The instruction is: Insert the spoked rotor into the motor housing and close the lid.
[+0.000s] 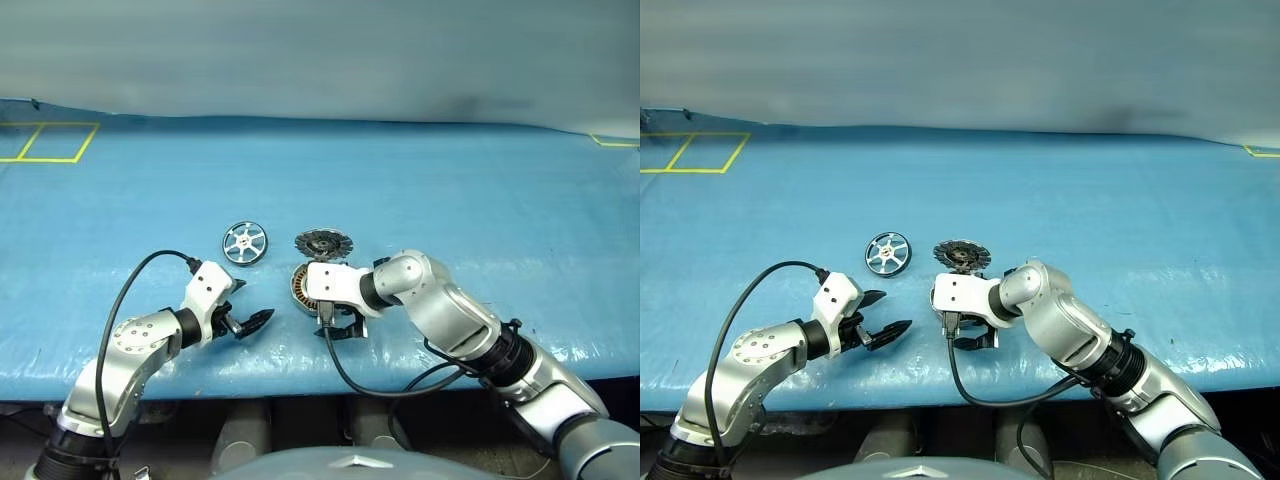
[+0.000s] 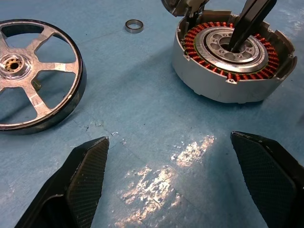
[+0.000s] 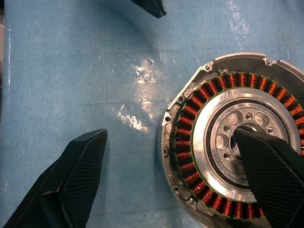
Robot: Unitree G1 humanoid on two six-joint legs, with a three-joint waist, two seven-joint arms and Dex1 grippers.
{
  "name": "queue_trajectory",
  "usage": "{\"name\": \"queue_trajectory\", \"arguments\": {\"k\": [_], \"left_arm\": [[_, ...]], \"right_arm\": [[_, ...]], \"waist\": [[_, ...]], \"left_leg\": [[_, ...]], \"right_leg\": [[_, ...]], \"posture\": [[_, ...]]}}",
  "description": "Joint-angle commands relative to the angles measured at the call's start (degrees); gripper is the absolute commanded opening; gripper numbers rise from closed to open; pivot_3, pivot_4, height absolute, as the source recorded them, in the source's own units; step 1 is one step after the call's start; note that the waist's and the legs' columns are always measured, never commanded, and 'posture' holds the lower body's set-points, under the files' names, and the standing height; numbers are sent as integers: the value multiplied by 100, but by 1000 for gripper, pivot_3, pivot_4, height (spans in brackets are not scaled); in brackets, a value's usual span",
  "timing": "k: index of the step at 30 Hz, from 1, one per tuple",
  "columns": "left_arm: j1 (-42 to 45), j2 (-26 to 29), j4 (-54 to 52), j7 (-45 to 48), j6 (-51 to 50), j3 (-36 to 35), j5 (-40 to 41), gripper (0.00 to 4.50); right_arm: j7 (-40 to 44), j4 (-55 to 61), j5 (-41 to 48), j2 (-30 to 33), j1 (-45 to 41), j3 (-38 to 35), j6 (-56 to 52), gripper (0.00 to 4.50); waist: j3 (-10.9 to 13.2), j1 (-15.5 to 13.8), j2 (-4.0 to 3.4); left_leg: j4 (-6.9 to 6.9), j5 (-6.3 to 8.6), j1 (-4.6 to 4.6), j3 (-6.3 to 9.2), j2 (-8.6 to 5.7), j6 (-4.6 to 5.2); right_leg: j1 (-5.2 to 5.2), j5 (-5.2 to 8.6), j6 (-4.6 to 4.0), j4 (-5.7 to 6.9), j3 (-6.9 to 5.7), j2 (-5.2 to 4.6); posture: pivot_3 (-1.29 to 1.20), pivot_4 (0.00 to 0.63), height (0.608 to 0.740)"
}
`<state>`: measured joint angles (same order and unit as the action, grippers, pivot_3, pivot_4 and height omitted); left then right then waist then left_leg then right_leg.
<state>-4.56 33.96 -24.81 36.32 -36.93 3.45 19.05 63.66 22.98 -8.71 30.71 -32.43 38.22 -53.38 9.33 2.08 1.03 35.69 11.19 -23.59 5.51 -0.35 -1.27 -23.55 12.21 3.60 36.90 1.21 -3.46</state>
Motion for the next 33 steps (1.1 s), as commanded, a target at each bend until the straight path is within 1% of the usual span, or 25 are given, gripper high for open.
{"name": "queue_trajectory", "arguments": {"k": [1,4,12,16,19,22,23,27,29,31,33], "left_arm": [[28,-20,-41,27,87,-8,9,4500],[45,-13,-29,44,84,-5,10,4500],[157,-15,59,99,91,47,-6,4500],[203,-23,89,117,99,67,-5,4500],[219,-19,103,129,98,76,-12,4500],[224,-21,105,146,101,81,-15,4500],[238,-27,118,146,100,86,-19,4500],[270,-42,146,145,106,101,-24,4500],[265,-47,144,141,111,108,-26,4500],[280,-51,155,141,108,114,-28,4500],[291,-51,162,144,110,115,-28,4500]], "right_arm": [[0,377,235,96,-15,-62,-122,4487],[-79,612,427,149,-3,-221,-239,4487],[-401,1030,1155,149,56,-1017,-548,4487],[-537,1167,1495,248,93,-1422,-559,4487],[-440,1358,1824,502,104,-1698,-555,4487],[-136,1415,2061,1077,-5,-1836,-448,4487],[-74,1364,2063,1282,-77,-1832,-385,4487],[15,825,1514,2207,-548,-1517,76,4487],[-71,259,895,2551,-892,-1149,406,4487],[-100,-164,585,2623,-1118,-970,676,4487],[-139,-686,402,2499,-1361,-933,932,4487]], "waist": [[0,-3,0],[4,-3,-2],[6,-6,-3],[7,-6,-4],[9,-14,-6],[13,-26,-8],[14,-32,-7],[33,-31,-18],[35,-21,-16],[38,-25,-12],[44,-6,-13]], "left_leg": [[-1,0,0,0,0,0],[-2,0,-1,0,0,0],[0,0,-2,0,-1,0],[0,0,-3,0,-1,0],[0,0,-7,0,-1,0],[0,0,-7,0,-2,1],[1,0,-8,0,-2,1],[7,0,-8,-4,-2,1],[9,1,-8,-6,-1,1],[8,1,-9,-7,-1,1],[3,1,-12,-11,-1,1]], "right_leg": [[0,0,0,0,0,0],[-2,0,0,0,0,-1],[-1,0,0,-1,-1,-1],[-2,0,0,0,-2,-1],[-4,0,0,-2,-2,-2],[-4,0,0,-4,-2,-3],[-3,0,0,-4,-3,-3],[-4,1,1,-3,-2,-5],[-6,1,1,-2,-2,-5],[-7,1,1,-4,-2,-6],[-12,0,1,-6,0,-6]], "posture": [[0,150,740],[0,150,740],[0,150,740],[0,150,740],[0,150,740],[0,150,740],[0,150,740],[0,150,740],[0,150,740],[0,150,740],[0,150,740]]}}
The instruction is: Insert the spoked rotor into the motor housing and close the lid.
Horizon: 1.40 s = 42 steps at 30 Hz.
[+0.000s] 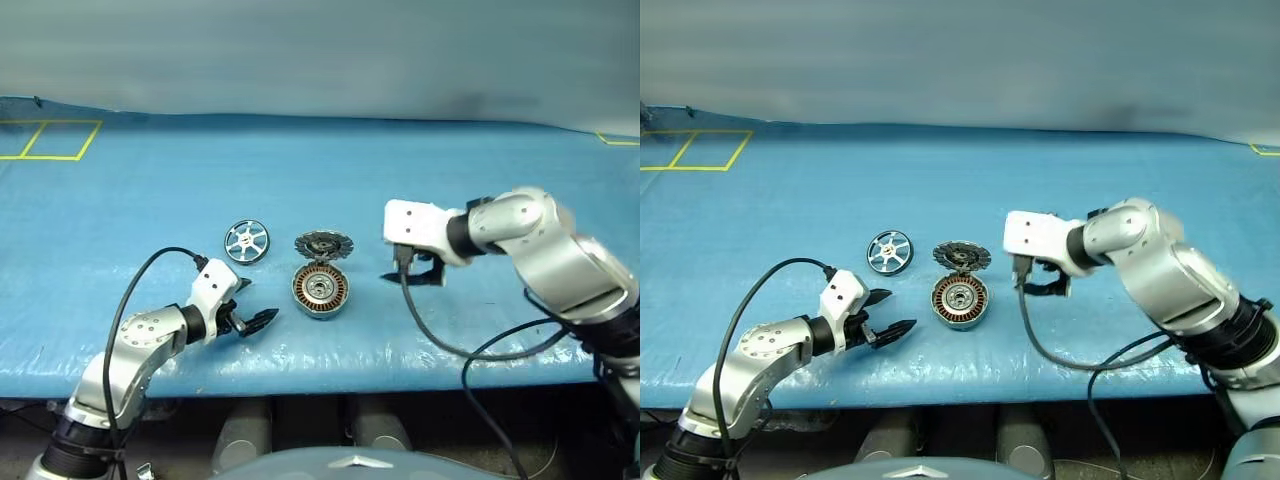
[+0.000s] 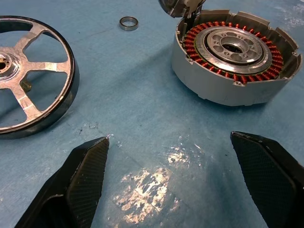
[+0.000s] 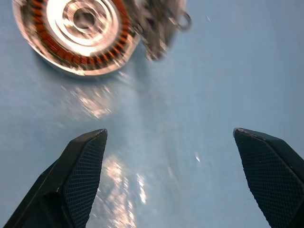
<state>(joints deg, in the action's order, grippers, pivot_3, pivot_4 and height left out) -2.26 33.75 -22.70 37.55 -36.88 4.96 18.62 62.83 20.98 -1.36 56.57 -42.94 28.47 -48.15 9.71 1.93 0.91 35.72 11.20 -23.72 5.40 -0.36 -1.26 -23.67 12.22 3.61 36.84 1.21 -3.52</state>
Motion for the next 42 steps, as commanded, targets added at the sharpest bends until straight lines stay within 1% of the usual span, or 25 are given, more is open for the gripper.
{"name": "queue_trajectory", "arguments": {"k": [1,3,5,10,12,13,14,16,20,22,29,35,42], "left_arm": [[72,-27,-41,22,105,-32,9,4500],[102,-23,-29,25,103,-24,1,4500],[109,-23,-36,26,113,-28,2,4500],[18,-24,-104,-6,123,-33,-8,4500],[2,-26,-122,-17,122,-25,-13,4500],[-16,-24,-150,-22,119,-24,-11,4500],[-32,-22,-175,-26,118,-25,-11,4500],[-66,-16,-218,-40,118,-39,-13,4500],[-113,-26,-282,-106,119,-88,-17,4500],[-197,-49,-364,-159,129,-98,-5,4500],[-607,-168,-586,-351,158,-96,10,4500],[-626,-312,-609,-451,177,-35,18,4500],[-782,-450,-653,-538,214,51,-17,4500]], "right_arm": [[-62,-836,-493,-133,-462,106,609,4487],[-43,-1551,-733,-279,-759,209,1040,4487],[-101,-2336,-911,-575,-1093,268,1365,4487],[-272,-4419,-1414,-1798,-2036,599,2397,4487],[-256,-4943,-1547,-2076,-2231,630,2684,4487],[-214,-5289,-1566,-2301,-2384,643,2842,4487],[-161,-5584,-1574,-2485,-2513,646,2980,4487],[-24,-6225,-1636,-2820,-2794,676,3260,4487],[220,-7396,-1701,-3275,-3281,598,3795,4487],[206,-7861,-1700,-3389,-3441,509,4119,4487],[377,-8473,-1748,-3283,-3469,286,4928,4487],[157,-8740,-1697,-3381,-3452,-53,5066,4487],[-269,-8946,-1751,-3639,-3219,-224,5207,4487]], "waist": [[8,15,-2],[13,15,-1],[17,22,0],[22,93,-2],[23,89,-4],[24,81,-5],[26,74,-8],[29,63,-11],[34,75,-19],[34,76,-20],[40,99,-30],[41,149,-34],[41,181,-34]], "left_leg": [[-3,0,-4,-1,0,0],[-5,0,-5,-2,0,0],[-5,0,-5,-3,-1,0],[-8,-1,4,-7,1,0],[-12,-1,3,-5,1,0],[-12,-1,3,-3,0,0],[-13,-1,1,-3,-2,0],[-15,-1,-3,-2,-4,1],[-19,-1,2,-2,-3,0],[-20,-2,6,0,-3,-1],[-23,-2,6,0,-4,-1],[-22,-4,13,-1,-3,-5],[-22,-4,16,-1,-3,-4]], "right_leg": [[-4,0,0,0,1,0],[-6,-1,1,0,2,0],[-6,-2,2,-1,2,0],[-2,-4,2,4,6,3],[-3,-6,3,4,5,4],[-3,-23,21,4,6,4],[-4,-37,4,2,6,3],[-5,-40,2,-1,7,2],[-7,-40,0,3,6,3],[-5,-39,-2,5,6,4],[-6,-39,-2,6,6,4],[-2,-39,-2,13,8,5],[0,-40,-2,15,11,6]], "posture": [[0,150,740],[0,150,740],[0,150,740],[0,150,740],[0,150,740],[0,150,740],[0,150,740],[0,150,740],[0,150,740],[0,150,740],[0,150,740],[0,150,740],[0,150,740]]}}
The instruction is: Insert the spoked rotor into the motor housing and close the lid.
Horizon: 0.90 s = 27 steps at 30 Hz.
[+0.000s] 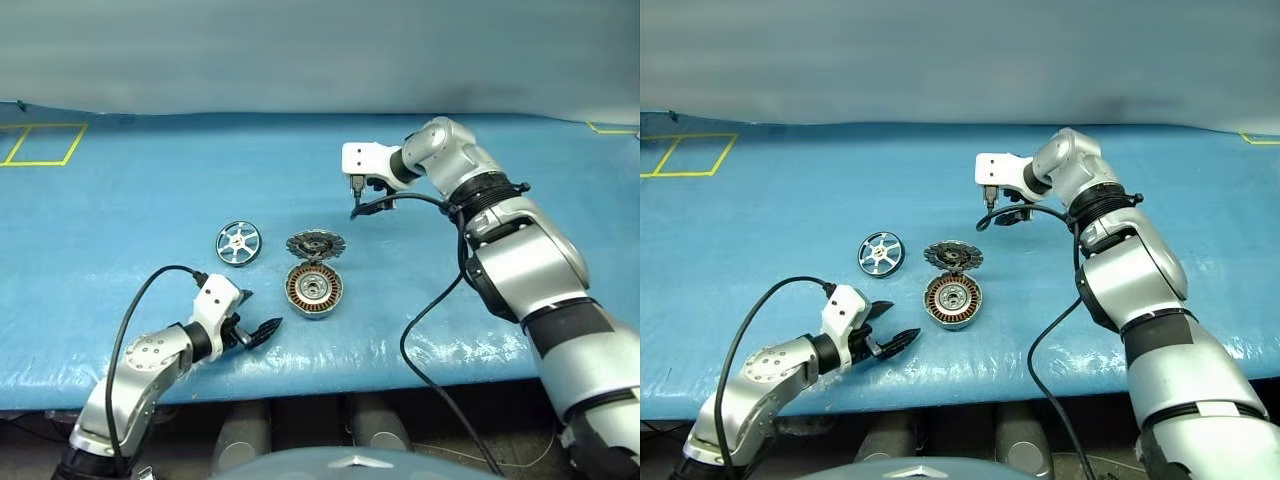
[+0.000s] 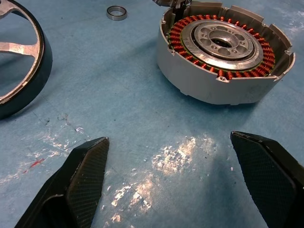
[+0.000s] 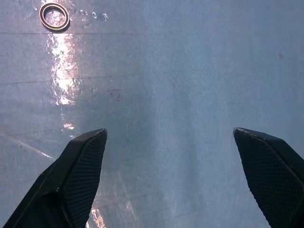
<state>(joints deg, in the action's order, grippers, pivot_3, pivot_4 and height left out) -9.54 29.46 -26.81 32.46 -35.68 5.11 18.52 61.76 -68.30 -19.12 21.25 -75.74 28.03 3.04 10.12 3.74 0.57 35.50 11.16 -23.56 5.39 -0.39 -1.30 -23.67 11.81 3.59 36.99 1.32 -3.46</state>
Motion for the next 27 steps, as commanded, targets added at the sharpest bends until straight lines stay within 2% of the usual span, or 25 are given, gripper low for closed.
{"name": "queue_trajectory", "arguments": {"k": [1,12,19,27], "left_arm": [[-79,-31,-258,-38,94,29,-6,4500],[-84,103,-448,-60,-18,-140,36,4500],[-441,-68,-619,-274,15,-94,39,4500],[-470,-130,-620,-336,32,-27,31,4500]], "right_arm": [[-206,-38,15,-164,115,-183,107,4487],[-402,-255,11,-529,101,-380,107,4487],[-709,-364,183,-536,169,-779,47,4487],[-996,-365,238,-677,330,-1031,98,4487]], "waist": [[0,0,0],[2,4,-3],[2,4,-3],[1,6,-3]], "left_leg": [[0,0,-1,0,0,0],[2,0,0,-1,0,0],[0,0,0,-1,0,0],[6,-1,3,-2,0,1]], "right_leg": [[0,0,0,0,1,0],[0,0,1,2,3,2],[-2,0,0,3,5,2],[3,0,0,5,6,3]], "posture": [[0,150,740],[0,150,740],[0,150,740],[0,150,740]]}}
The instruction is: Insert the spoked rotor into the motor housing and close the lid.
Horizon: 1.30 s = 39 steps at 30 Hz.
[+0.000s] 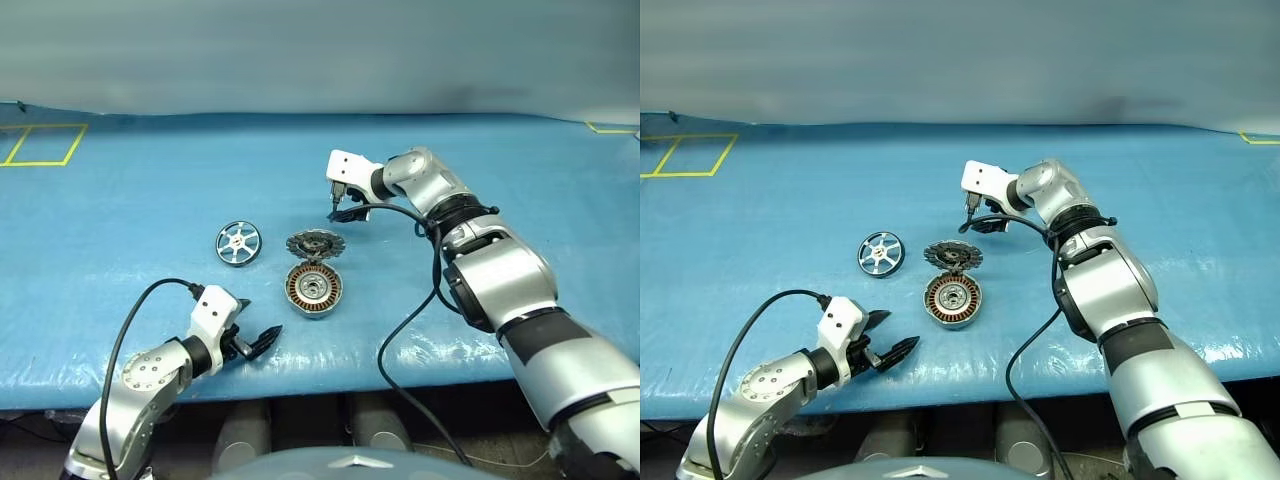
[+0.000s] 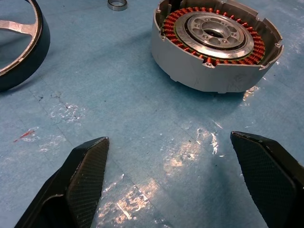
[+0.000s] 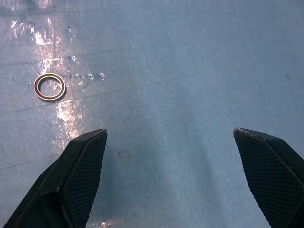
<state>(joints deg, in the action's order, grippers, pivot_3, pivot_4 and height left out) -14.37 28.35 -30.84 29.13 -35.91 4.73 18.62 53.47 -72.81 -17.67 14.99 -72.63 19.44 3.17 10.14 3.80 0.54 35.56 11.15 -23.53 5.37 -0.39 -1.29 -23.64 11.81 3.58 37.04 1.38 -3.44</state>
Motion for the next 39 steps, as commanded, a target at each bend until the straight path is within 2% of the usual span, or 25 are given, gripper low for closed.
{"name": "queue_trajectory", "arguments": {"k": [1,6,11,15,19,25,31,34,39], "left_arm": [[34,-13,-206,4,55,19,20,4500],[234,103,-93,181,43,35,46,4500],[604,290,190,511,41,66,65,4500],[1162,505,304,867,9,-59,207,4500],[1703,761,315,1157,12,-293,361,4500],[2479,1282,488,1671,134,-608,478,4500],[3339,1821,1535,2327,627,-471,176,4500],[3951,1844,2443,2731,1174,-231,-99,4500],[5511,1584,4270,3839,1797,787,-806,4500]], "right_arm": [[-205,99,101,-56,19,-192,115,4487],[-905,270,540,130,-214,-833,116,4487],[-1160,1244,974,462,36,-1375,-120,4487],[-1619,4168,1381,737,1492,-1940,-1232,4487],[-2319,7097,1807,627,3041,-2675,-2502,4487],[-3211,9765,2399,126,4728,-3482,-3713,4487],[-3674,11120,2723,-346,5959,-3471,-4075,4487],[-3645,11539,2958,-494,6490,-3194,-4160,4487],[-3258,11731,3014,-273,7519,-2480,-3644,4487]], "waist": [[0,0,0],[1,-17,-2],[3,-21,-5],[-1,-69,-2],[2,-143,-8],[2,-139,-10],[1,-134,-15],[1,-141,-13],[-2,-203,-7]], "left_leg": [[0,0,0,0,0,0],[2,-1,-2,1,0,0],[2,-2,-4,1,-2,2],[-5,-1,-3,9,-1,3],[0,-1,-17,16,-4,3],[7,-1,-3,8,3,3],[23,-5,-3,-7,4,8],[27,-9,-3,-17,3,14],[33,-10,-11,-12,-1,16]], "right_leg": [[0,0,0,0,0,0],[1,-1,1,1,0,0],[1,-2,3,-2,2,1],[5,-1,3,-2,0,3],[-3,-1,5,0,-2,3],[6,18,33,2,-1,7],[8,26,18,3,10,7],[7,24,20,3,19,6],[10,22,24,-3,17,6]], "posture": [[0,150,740],[0,150,740],[0,150,740],[0,150,740],[0,150,740],[0,150,740],[0,150,740],[0,150,740],[0,150,740]]}}
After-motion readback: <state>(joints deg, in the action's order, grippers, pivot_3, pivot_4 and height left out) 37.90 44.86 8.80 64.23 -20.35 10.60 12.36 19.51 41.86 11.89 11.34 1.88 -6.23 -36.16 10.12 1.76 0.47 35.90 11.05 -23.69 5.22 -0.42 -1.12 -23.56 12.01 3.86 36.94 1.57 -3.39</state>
